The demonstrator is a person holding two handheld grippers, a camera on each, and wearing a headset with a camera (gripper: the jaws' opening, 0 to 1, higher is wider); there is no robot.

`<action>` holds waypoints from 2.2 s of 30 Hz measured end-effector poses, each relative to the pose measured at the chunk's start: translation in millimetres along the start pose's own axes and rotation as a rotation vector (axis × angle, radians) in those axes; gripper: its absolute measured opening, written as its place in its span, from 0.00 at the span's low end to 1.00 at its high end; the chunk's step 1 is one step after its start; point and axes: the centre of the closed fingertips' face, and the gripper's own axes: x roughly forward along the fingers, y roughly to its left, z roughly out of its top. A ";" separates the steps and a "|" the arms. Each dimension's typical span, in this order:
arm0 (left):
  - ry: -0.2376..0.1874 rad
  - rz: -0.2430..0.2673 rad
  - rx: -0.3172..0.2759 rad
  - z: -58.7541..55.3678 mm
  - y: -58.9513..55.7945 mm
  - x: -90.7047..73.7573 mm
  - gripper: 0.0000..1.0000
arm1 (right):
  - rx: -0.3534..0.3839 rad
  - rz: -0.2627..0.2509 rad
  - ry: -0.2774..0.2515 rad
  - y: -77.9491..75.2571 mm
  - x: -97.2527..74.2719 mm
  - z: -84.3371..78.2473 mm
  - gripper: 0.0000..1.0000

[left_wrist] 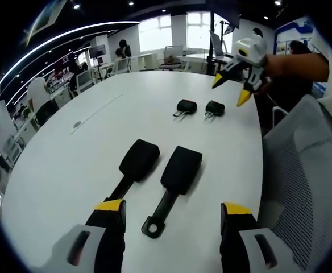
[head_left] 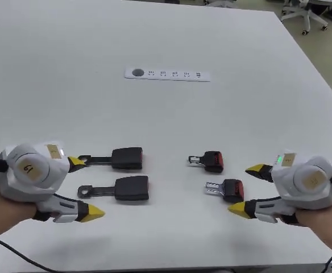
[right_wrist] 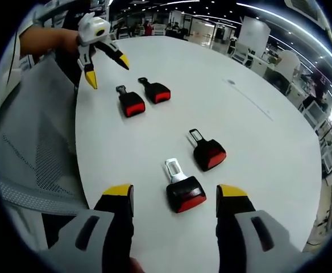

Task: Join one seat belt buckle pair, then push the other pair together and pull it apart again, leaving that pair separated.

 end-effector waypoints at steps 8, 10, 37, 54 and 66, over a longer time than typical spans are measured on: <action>0.023 -0.050 0.058 14.8 -2.2 25.5 0.62 | -0.060 0.076 0.046 1.0 17.8 -12.5 0.45; 0.029 -0.063 0.077 16.3 -2.1 31.8 0.61 | -0.083 0.083 0.054 -0.4 19.3 -12.4 0.44; 0.130 -0.245 0.230 14.8 -15.8 69.2 0.38 | -0.195 0.183 0.199 -13.0 43.2 -37.1 0.37; 0.228 -0.263 0.345 8.9 -15.9 77.3 0.34 | -0.292 0.329 0.257 -11.6 47.2 -40.6 0.33; 0.226 -0.282 0.340 8.4 -14.9 78.1 0.34 | -0.316 0.328 0.282 -11.8 48.0 -40.7 0.33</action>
